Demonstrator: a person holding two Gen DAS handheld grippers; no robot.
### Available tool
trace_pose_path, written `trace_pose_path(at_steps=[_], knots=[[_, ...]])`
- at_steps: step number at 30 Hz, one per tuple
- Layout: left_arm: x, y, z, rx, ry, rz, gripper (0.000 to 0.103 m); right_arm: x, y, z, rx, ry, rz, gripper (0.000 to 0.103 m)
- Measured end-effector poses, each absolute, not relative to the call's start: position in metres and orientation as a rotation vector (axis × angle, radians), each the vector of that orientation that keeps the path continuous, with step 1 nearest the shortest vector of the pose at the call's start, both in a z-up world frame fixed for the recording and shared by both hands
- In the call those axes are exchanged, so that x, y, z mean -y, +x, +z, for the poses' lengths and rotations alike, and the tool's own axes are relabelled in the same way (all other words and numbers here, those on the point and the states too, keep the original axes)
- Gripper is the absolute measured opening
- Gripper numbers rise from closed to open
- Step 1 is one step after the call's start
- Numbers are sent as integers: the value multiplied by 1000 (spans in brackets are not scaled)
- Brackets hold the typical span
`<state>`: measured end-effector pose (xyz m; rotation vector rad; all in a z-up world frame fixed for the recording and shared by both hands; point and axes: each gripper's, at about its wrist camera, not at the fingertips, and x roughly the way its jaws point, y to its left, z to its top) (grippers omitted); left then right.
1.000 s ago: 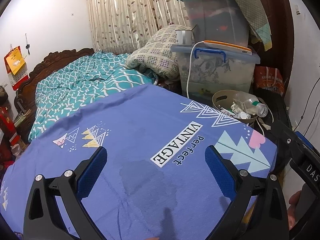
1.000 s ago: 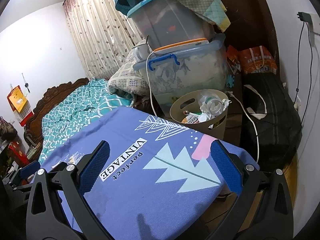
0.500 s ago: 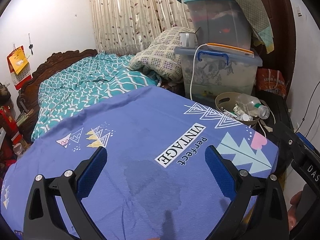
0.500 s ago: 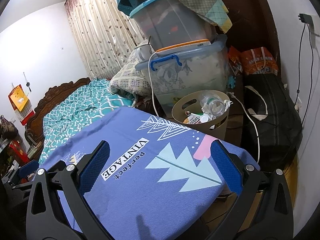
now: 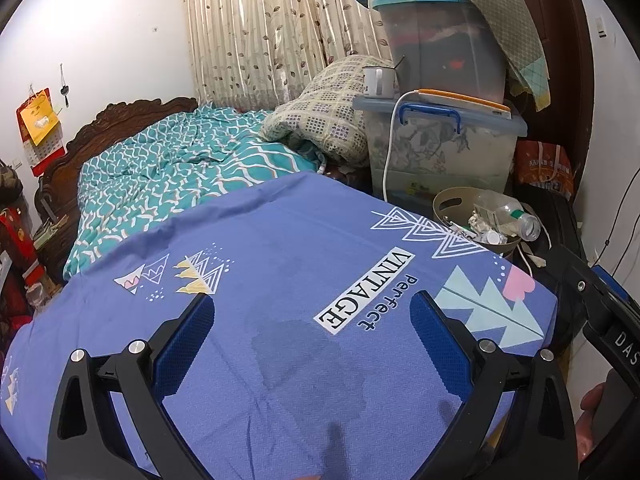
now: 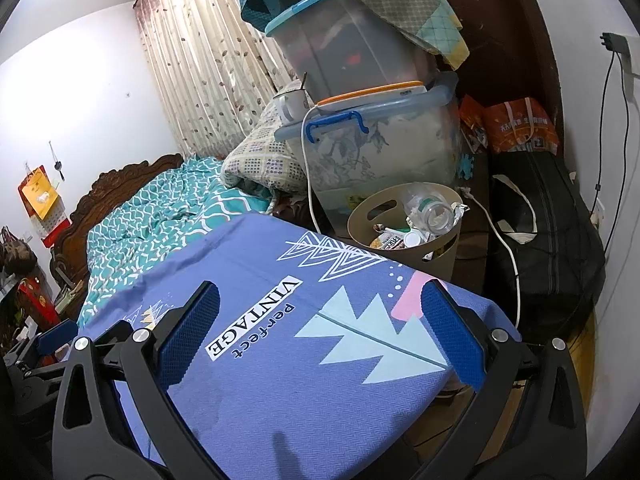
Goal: Collect trash
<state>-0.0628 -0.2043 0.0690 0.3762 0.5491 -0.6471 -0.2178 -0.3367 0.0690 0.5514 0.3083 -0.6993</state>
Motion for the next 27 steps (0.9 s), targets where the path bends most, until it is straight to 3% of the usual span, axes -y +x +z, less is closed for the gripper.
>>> trace_pose_path(at_steps=[27], knots=[[202, -62, 69, -554, 374, -648, 94, 335, -214, 69, -313, 551, -698, 100]])
